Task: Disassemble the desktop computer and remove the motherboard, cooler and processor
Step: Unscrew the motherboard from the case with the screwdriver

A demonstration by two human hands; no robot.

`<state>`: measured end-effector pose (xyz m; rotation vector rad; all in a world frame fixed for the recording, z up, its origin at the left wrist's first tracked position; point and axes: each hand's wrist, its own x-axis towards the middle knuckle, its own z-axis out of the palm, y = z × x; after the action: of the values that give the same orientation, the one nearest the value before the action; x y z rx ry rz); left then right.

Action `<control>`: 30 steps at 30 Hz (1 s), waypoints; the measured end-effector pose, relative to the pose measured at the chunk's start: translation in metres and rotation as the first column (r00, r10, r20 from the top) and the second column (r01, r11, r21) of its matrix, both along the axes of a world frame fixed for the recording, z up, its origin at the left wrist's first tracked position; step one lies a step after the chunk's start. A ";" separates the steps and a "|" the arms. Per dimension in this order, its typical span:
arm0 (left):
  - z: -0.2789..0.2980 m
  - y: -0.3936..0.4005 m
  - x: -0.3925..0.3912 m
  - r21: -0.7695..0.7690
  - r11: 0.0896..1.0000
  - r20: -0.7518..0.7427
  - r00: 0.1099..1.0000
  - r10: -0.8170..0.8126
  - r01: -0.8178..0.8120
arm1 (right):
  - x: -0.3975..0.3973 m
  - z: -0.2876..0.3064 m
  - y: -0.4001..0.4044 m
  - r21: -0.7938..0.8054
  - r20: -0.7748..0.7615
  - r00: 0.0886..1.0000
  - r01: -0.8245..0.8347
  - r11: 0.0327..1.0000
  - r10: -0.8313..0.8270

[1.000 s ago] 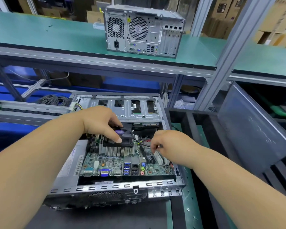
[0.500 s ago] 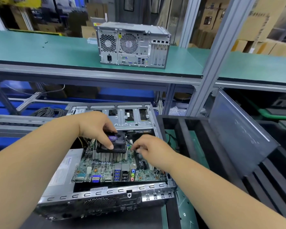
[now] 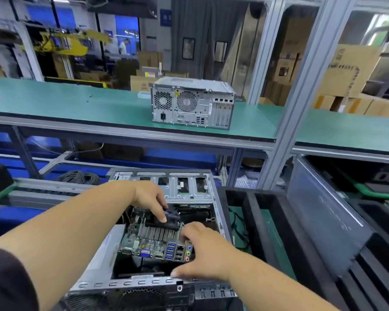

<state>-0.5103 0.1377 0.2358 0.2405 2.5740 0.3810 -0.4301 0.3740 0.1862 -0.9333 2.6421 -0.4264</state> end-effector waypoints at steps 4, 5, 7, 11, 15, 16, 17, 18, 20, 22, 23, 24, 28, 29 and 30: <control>-0.004 -0.001 0.003 -0.012 1.000 -0.014 1.000 0.006 -0.006 | 0.004 -0.008 -0.010 0.034 -0.276 0.959 -0.055 0.998 0.062; -0.006 -0.003 0.006 -0.010 1.000 -0.015 1.000 0.009 -0.009 | 0.003 -0.008 -0.012 0.052 -0.305 0.949 -0.071 0.996 0.083; -0.008 -0.009 0.011 -0.024 1.000 -0.052 0.999 0.003 -0.005 | 0.002 -0.008 -0.016 0.083 -0.334 0.936 -0.088 0.993 0.111; 0.003 -0.026 0.028 0.024 0.999 -0.262 0.965 0.032 -0.026 | 0.001 -0.013 -0.021 0.146 -0.353 0.921 -0.123 0.982 0.168; 0.010 -0.031 0.060 0.163 0.984 -0.332 0.943 -0.021 0.079 | 0.000 -0.016 -0.021 0.159 -0.361 0.919 -0.108 0.981 0.159; 0.008 -0.028 0.069 0.144 0.981 -0.340 0.938 -0.071 0.127 | -0.001 -0.016 -0.021 0.159 -0.365 0.918 -0.103 0.982 0.155; 0.005 -0.025 0.076 0.090 0.980 -0.349 0.927 -0.137 0.179 | -0.001 -0.017 -0.020 0.159 -0.370 0.917 -0.097 0.983 0.151; 0.001 -0.021 0.083 0.029 0.974 -0.355 0.913 -0.201 0.226 | -0.001 -0.017 -0.020 0.158 -0.375 0.915 -0.093 0.983 0.147; -0.009 -0.015 0.093 -0.045 0.958 -0.371 0.885 -0.280 0.284 | -0.001 -0.018 -0.019 0.146 -0.376 0.916 -0.090 0.985 0.140; -0.016 -0.012 0.101 -0.048 0.958 -0.391 0.878 -0.278 0.282 | 0.000 -0.019 -0.018 0.127 -0.369 0.920 -0.088 0.988 0.129; -0.018 -0.011 0.104 -0.053 0.959 -0.401 0.874 -0.276 0.279 | 0.000 -0.020 -0.018 0.120 -0.370 0.921 -0.084 0.989 0.123; -0.020 -0.010 0.108 -0.076 0.955 -0.406 0.866 -0.291 0.286 | 0.000 -0.020 -0.018 0.115 -0.375 0.919 -0.079 0.990 0.117; -0.027 0.002 0.120 -0.284 0.896 -0.415 0.798 -0.437 0.342 | 0.001 -0.024 -0.017 0.074 -0.386 0.918 -0.068 0.995 0.091; -0.027 0.004 0.122 -0.318 0.883 -0.421 0.783 -0.457 0.345 | 0.001 -0.024 -0.016 0.059 -0.380 0.921 -0.067 0.996 0.085; -0.026 0.005 0.125 -0.349 0.869 -0.417 0.773 -0.479 0.350 | 0.001 -0.024 -0.014 0.040 -0.367 0.927 -0.064 0.997 0.075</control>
<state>-0.3855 0.1432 0.2097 0.9059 2.9060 -0.2135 -0.4294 0.3595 0.1625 -1.1967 2.9251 -0.2116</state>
